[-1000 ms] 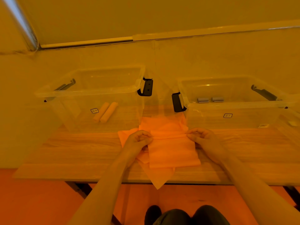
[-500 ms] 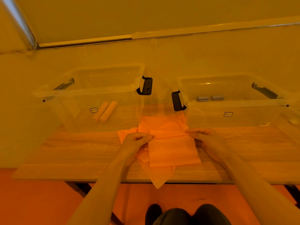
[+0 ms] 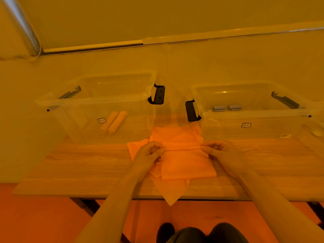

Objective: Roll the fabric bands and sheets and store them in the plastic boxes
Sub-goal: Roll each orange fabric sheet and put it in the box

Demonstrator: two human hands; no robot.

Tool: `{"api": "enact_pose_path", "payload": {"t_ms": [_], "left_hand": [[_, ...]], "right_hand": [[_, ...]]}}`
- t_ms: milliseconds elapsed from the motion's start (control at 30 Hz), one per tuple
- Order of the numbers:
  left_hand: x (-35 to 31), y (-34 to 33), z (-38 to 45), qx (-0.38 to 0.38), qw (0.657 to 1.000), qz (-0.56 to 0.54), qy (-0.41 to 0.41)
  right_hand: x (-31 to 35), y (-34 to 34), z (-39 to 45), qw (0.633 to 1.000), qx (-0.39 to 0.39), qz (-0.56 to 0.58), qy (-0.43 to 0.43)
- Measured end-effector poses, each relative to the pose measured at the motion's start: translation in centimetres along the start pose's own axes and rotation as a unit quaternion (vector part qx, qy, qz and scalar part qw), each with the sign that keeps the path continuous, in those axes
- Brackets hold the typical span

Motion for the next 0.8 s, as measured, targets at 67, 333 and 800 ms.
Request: {"api": "enact_pose_path", "payload": {"t_ms": [67, 333, 800], "left_hand": [[0.01, 0.04, 0.15, 0.009, 0.999, 0.032, -0.007], [-0.21, -0.18, -0.15, -0.002, 0.999, -0.037, -0.003], [0.18, -0.09, -0.28, -0.022, 0.996, -0.077, 0.028]], "right_hand": [[0.08, -0.21, 0.05, 1.000, 0.006, -0.003, -0.008], [0.09, -0.23, 0.05, 0.999, 0.019, 0.022, -0.014], [0.29, -0.21, -0.36, 0.999, 0.022, 0.028, -0.019]]}}
Point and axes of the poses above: each hand's wrist, its own z-axis towards the middle knuckle, its own y-axis out of the back of the hand, x = y × z, the point moved 4 cm from there along z, towards the middle knuckle, and after that the axes turned 10 degrees about -y, right-handed, at the moved point
